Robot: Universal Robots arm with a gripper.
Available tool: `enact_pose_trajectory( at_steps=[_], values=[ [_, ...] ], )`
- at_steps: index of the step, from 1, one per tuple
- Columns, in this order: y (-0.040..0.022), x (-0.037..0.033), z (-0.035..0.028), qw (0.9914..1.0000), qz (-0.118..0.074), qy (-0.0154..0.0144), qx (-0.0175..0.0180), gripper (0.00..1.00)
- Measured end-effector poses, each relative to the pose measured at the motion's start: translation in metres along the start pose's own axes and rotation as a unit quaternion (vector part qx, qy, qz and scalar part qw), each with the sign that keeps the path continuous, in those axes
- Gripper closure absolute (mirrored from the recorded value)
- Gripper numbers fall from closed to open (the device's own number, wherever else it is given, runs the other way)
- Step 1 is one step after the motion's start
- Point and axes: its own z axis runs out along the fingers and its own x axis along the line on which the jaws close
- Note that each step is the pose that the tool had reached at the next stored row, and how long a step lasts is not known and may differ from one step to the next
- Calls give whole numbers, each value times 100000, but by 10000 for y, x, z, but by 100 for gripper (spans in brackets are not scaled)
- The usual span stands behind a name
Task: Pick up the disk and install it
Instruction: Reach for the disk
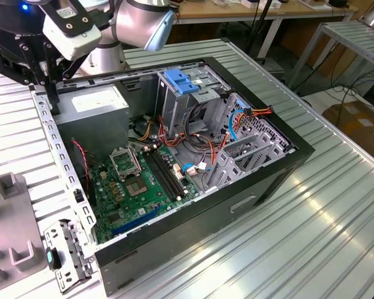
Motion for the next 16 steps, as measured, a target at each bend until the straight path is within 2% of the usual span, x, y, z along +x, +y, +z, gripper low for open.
enact_pose_trajectory(
  at_steps=[4,9,10,11,12,13,14,16],
  values=[
    [-6,82,1,100000,4,18,-1,89],
    [-11,223,2,100000,8,142,-47,89],
    [-12,244,2,100000,15,237,-63,89],
    [-12,277,2,99999,25,482,-76,89],
    [-12,325,2,99995,45,957,-73,89],
    [-13,365,4,99992,59,1248,-56,89],
    [-13,393,5,99991,58,1373,-44,89],
    [-10,428,10,99990,37,1406,-42,89]
  ],
)
